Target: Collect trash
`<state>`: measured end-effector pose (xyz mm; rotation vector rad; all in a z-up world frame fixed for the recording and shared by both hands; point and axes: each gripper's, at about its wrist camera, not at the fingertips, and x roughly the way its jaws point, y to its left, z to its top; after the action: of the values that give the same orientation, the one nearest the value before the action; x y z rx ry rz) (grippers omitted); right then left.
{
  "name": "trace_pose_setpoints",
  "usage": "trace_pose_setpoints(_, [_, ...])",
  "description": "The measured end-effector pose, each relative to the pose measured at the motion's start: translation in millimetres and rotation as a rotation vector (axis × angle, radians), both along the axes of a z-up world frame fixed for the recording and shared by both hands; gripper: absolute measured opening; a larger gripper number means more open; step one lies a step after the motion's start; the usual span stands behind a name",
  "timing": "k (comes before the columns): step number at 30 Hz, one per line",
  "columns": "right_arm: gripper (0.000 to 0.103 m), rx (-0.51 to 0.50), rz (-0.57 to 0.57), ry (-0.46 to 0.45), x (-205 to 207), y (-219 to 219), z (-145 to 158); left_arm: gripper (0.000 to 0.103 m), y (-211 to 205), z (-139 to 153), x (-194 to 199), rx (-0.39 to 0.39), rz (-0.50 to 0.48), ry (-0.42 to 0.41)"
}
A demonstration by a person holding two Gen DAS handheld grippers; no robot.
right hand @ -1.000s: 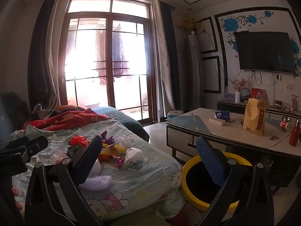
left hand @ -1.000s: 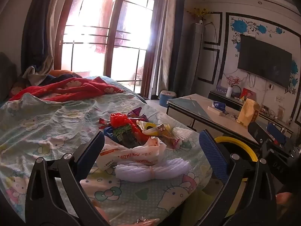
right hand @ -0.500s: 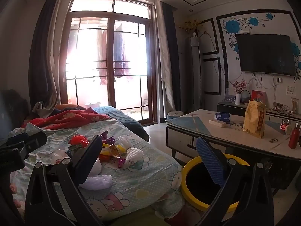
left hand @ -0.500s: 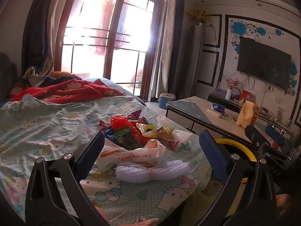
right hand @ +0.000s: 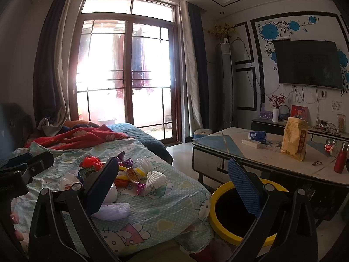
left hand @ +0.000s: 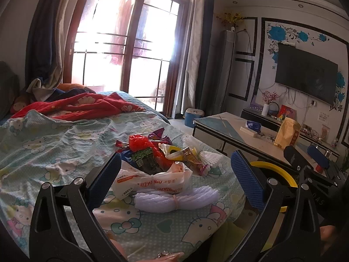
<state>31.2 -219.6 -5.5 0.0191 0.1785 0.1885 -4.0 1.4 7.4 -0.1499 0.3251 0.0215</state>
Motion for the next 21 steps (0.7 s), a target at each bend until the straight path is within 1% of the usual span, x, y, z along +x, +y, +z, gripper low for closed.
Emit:
trace_pose_setpoints(10, [0.097,-0.001,-0.002,0.003,-2,1,2,0.092,2,5,3,0.000,-0.003,0.006])
trace_pose_setpoints(11, [0.097,-0.001,-0.001,0.002,-1,1,2,0.092,0,-1,0,0.000,0.000,0.000])
trace_pose_setpoints(13, [0.097,-0.002,0.002,0.004,-2,1,3,0.092,0,0,0,0.001,0.000,0.000])
trace_pose_setpoints(18, [0.097,-0.001,0.004,0.007,0,1,0,0.092,1,-2,0,-0.002,0.002,0.003])
trace_pose_setpoints(21, [0.097,0.002,0.018,0.009,2,2,-8,0.092,3,-3,1,-0.004,0.004,0.005])
